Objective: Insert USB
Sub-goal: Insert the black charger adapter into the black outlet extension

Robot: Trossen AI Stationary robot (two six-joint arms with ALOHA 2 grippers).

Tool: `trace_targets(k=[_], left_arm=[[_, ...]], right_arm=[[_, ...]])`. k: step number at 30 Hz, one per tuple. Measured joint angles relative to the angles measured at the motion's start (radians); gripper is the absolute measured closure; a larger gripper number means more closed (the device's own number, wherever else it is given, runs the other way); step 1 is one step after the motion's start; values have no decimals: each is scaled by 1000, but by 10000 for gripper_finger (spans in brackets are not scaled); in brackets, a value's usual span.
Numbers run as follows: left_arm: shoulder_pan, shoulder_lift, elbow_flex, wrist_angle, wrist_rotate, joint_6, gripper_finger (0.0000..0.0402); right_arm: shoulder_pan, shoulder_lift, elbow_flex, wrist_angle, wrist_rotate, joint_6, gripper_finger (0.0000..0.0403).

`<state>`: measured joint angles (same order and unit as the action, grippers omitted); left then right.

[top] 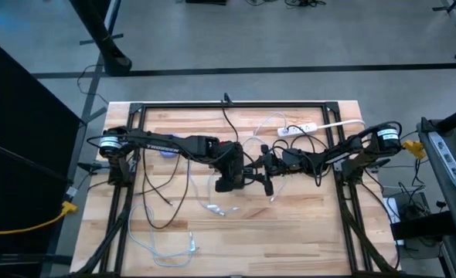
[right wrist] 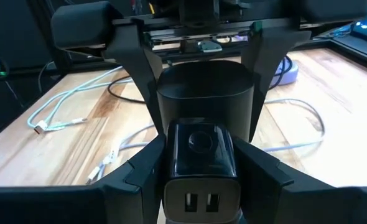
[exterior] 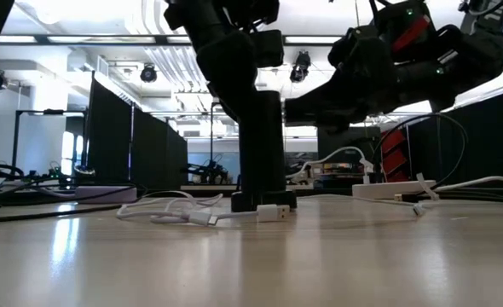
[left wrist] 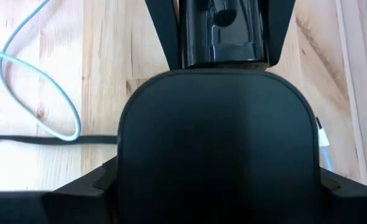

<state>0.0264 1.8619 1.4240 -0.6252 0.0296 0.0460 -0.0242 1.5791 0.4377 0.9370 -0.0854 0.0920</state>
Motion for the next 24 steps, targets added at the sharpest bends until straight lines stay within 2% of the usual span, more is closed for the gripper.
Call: trace_targets(k=[6, 24], left_arm=[[2, -7, -77, 114, 32, -7, 139], [3, -7, -107, 160, 41, -29, 139]], right_arm=[[0, 1, -26, 44, 3, 23, 258], [-6, 30, -25, 104, -2, 16, 258]])
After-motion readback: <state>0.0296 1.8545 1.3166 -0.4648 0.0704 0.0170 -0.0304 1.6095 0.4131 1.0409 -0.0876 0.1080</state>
